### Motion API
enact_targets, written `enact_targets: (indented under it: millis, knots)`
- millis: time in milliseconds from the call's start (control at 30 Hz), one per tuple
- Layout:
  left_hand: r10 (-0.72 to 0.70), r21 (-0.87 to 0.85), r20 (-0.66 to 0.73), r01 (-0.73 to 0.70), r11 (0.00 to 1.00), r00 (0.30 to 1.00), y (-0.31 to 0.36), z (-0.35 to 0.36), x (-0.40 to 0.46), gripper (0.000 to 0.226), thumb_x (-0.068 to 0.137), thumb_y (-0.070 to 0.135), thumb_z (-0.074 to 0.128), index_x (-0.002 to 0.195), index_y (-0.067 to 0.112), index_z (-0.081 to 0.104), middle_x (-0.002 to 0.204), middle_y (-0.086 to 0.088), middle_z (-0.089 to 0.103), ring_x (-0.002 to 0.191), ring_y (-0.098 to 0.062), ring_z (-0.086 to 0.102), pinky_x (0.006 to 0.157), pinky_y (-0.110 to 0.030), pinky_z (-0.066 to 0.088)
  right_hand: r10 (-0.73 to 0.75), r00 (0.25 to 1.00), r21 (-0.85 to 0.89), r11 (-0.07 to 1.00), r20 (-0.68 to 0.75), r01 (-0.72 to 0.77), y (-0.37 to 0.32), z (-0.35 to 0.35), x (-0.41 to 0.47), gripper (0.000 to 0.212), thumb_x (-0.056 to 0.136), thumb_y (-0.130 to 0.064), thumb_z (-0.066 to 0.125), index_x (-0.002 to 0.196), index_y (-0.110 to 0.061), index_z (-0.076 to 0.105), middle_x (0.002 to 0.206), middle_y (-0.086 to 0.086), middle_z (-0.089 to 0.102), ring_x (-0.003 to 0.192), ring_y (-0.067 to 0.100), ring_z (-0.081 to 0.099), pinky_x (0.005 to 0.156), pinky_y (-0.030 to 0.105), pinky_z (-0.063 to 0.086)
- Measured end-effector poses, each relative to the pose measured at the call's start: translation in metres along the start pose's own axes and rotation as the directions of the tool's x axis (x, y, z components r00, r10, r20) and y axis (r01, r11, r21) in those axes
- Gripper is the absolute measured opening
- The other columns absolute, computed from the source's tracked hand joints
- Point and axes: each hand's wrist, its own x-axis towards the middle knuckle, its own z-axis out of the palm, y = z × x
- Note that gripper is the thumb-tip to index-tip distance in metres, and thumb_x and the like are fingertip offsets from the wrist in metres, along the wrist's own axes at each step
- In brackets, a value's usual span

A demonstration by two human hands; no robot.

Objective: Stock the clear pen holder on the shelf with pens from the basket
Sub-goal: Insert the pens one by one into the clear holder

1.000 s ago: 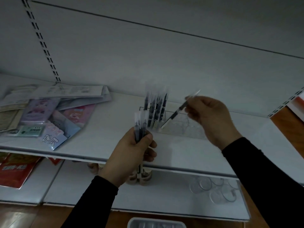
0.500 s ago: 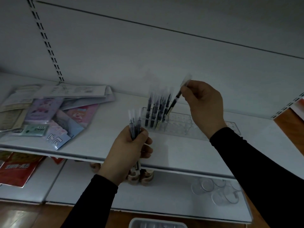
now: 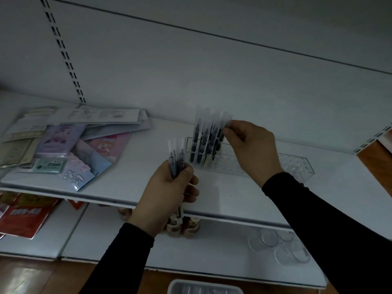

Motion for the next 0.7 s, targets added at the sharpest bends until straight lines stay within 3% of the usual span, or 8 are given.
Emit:
enact_targets:
  millis: [200, 300, 400, 467, 567, 633, 700]
  knots:
    - [0.003, 0.01, 0.012, -0.003, 1.0, 1.0, 0.002, 0.0, -0.001, 0.012, 0.098, 0.015, 0.051, 0.099, 0.004, 0.056, 0.078, -0.009, 0.064, 0.057, -0.015, 0.061, 0.053, -0.024, 0.051, 0.007, 1.0, -0.07, 0.998, 0.008, -0.007, -0.001, 0.001, 0.0, 0.019, 0.095, -0.021, 0.06, 0.099, -0.007, 0.072, 0.09, 0.004, 0.072, 0.079, 0.013, 0.064, 0.071, 0.005, 0.042]
    - [0.004, 0.021, 0.04, -0.005, 1.0, 0.999, 0.003, 0.0, -0.003, 0.011, 0.097, 0.016, 0.052, 0.098, 0.006, 0.057, 0.077, -0.007, 0.065, 0.058, -0.016, 0.06, 0.053, -0.025, 0.051, 0.058, 0.998, -0.028, 0.998, -0.002, -0.058, -0.002, 0.0, -0.003, 0.018, 0.093, -0.024, 0.063, 0.102, -0.013, 0.072, 0.086, -0.009, 0.066, 0.075, -0.001, 0.06, 0.074, 0.002, 0.044]
    - [-0.007, 0.076, 0.093, 0.0, 0.997, 0.996, 0.003, 0.001, -0.005, 0.012, 0.096, 0.016, 0.052, 0.096, 0.005, 0.057, 0.074, -0.004, 0.065, 0.057, -0.016, 0.06, 0.052, -0.025, 0.05, 0.148, 0.989, 0.048, 0.988, -0.02, -0.147, -0.004, -0.005, -0.013, 0.013, 0.09, -0.032, 0.065, 0.094, -0.022, 0.071, 0.081, -0.02, 0.064, 0.072, -0.012, 0.059, 0.066, -0.002, 0.04]
    - [-0.023, 0.109, 0.141, 0.007, 0.994, 0.99, 0.004, 0.003, -0.007, 0.012, 0.096, 0.016, 0.053, 0.092, 0.006, 0.056, 0.071, -0.002, 0.065, 0.056, -0.016, 0.059, 0.052, -0.025, 0.048, 0.21, 0.975, 0.117, 0.969, 0.068, -0.217, -0.008, -0.01, -0.022, 0.015, 0.089, -0.039, 0.064, 0.086, -0.026, 0.071, 0.077, -0.017, 0.068, 0.072, -0.008, 0.062, 0.065, 0.004, 0.044]
    - [-0.027, 0.17, 0.198, -0.007, 0.985, 0.98, 0.004, 0.007, -0.01, 0.013, 0.096, 0.018, 0.054, 0.09, 0.006, 0.056, 0.07, -0.003, 0.065, 0.053, -0.016, 0.058, 0.051, -0.025, 0.047, 0.257, 0.907, 0.24, 0.907, 0.332, -0.345, -0.018, -0.011, -0.037, 0.018, 0.087, -0.038, 0.066, 0.084, -0.022, 0.074, 0.08, -0.001, 0.073, 0.076, 0.013, 0.068, 0.07, 0.025, 0.055]
    - [-0.028, 0.2, 0.22, -0.017, 0.98, 0.975, 0.005, 0.01, -0.011, 0.012, 0.095, 0.019, 0.055, 0.092, 0.007, 0.057, 0.07, -0.003, 0.066, 0.053, -0.016, 0.057, 0.05, -0.025, 0.046, 0.261, 0.867, 0.264, 0.88, 0.425, -0.394, -0.021, -0.009, -0.044, 0.016, 0.086, -0.035, 0.068, 0.086, -0.02, 0.074, 0.084, 0.003, 0.074, 0.079, 0.018, 0.069, 0.07, 0.027, 0.056]
    - [-0.024, 0.199, 0.236, -0.024, 0.98, 0.971, 0.005, 0.011, -0.012, 0.008, 0.095, 0.018, 0.056, 0.092, 0.012, 0.058, 0.071, -0.004, 0.066, 0.053, -0.016, 0.058, 0.049, -0.025, 0.047, 0.255, 0.844, 0.281, 0.864, 0.472, -0.418, -0.021, -0.008, -0.046, 0.014, 0.085, -0.031, 0.07, 0.088, -0.018, 0.075, 0.083, 0.002, 0.074, 0.075, 0.012, 0.067, 0.068, 0.023, 0.056]
